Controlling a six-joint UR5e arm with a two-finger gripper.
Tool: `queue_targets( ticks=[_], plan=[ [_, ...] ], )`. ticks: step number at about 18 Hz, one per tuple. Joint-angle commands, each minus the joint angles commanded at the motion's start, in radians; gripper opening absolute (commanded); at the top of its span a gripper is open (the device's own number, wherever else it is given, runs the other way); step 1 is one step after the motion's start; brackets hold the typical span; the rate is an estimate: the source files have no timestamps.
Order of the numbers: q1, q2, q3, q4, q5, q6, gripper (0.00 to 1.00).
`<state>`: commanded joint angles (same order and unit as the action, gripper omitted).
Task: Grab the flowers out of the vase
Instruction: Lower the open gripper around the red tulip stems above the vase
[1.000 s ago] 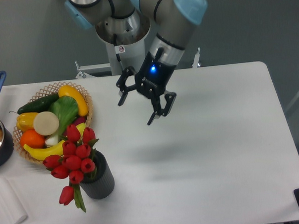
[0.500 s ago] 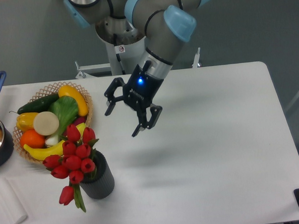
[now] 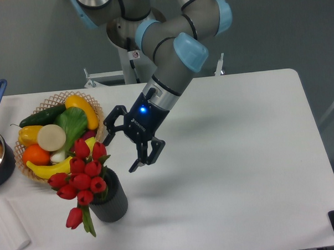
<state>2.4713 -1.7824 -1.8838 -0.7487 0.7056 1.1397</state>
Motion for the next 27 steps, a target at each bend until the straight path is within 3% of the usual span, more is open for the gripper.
queue_targets(
  ticks=[8, 27],
  plan=[
    [-0.038, -0.072, 0.083, 0.020, -0.002, -0.017, 1.00],
    [-0.087, -0.100, 0.094, 0.028, 0.011, -0.112, 1.00]
  ],
)
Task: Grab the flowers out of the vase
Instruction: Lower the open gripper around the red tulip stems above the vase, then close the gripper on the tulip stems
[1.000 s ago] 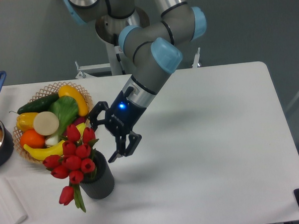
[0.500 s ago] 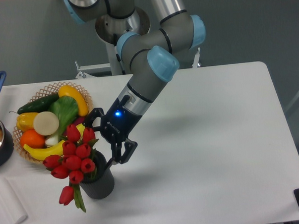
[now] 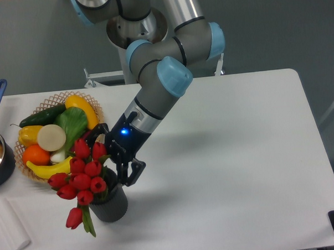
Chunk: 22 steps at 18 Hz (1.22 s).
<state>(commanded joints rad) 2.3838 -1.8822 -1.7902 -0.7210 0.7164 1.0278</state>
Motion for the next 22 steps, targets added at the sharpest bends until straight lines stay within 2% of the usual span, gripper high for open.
queue_targets(
  ticks=[4, 9, 15, 22],
  plan=[
    [-0.003, 0.000, -0.002, 0.011, 0.000, 0.000, 1.00],
    [-0.003, 0.002, 0.003, 0.012, 0.000, 0.000, 0.77],
    [-0.003, 0.000, 0.012, 0.012, -0.002, 0.000, 0.41],
    [0.002, 0.009, 0.014, 0.012, -0.014, -0.008, 0.40]
  ],
)
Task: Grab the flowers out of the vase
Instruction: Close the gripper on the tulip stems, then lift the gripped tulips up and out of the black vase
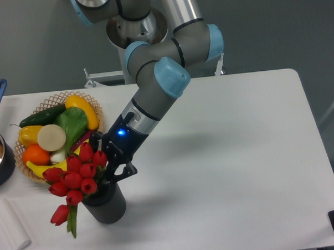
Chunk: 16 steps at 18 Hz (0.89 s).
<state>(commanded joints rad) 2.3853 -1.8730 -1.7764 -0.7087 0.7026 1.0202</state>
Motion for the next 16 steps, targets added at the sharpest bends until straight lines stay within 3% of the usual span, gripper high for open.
queue_targets(
  ticks=[8, 16],
  plan=[
    [0.009, 0.020, 0.093, -0.002, -0.003, -0.210, 0.40],
    [0.049, 0.066, 0.098, -0.003, -0.095, -0.261, 0.40]
  ],
)
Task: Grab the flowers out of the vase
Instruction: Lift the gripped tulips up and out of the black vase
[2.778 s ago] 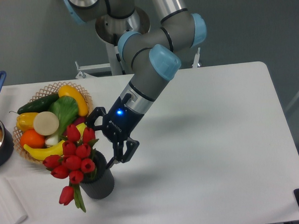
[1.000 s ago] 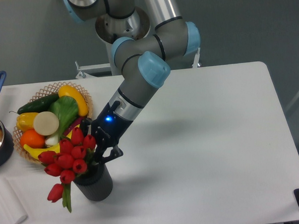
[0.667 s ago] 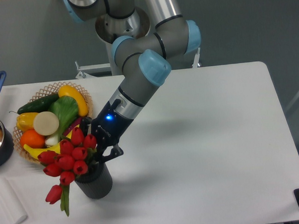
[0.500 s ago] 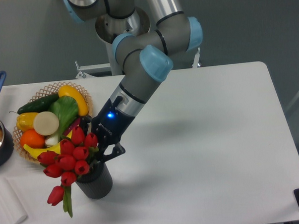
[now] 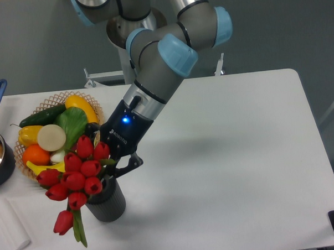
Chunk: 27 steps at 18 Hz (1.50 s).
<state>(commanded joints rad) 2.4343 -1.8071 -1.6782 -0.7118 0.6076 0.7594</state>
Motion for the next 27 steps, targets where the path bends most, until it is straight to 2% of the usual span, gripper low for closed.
queue_targets(
  ticks=[7, 12, 17, 22, 27],
  plan=[
    [0.063, 0.029, 0.038, 0.000, -0.094, -0.080, 0.40],
    [0.127, 0.037, 0.071, 0.000, -0.222, -0.155, 0.40],
    [0.150, 0.035, 0.104, 0.000, -0.252, -0.207, 0.40],
    [0.210, 0.032, 0.152, 0.000, -0.273, -0.203, 0.40],
    [0.216, 0.022, 0.167, 0.000, -0.273, -0.196, 0.40]
  ],
)
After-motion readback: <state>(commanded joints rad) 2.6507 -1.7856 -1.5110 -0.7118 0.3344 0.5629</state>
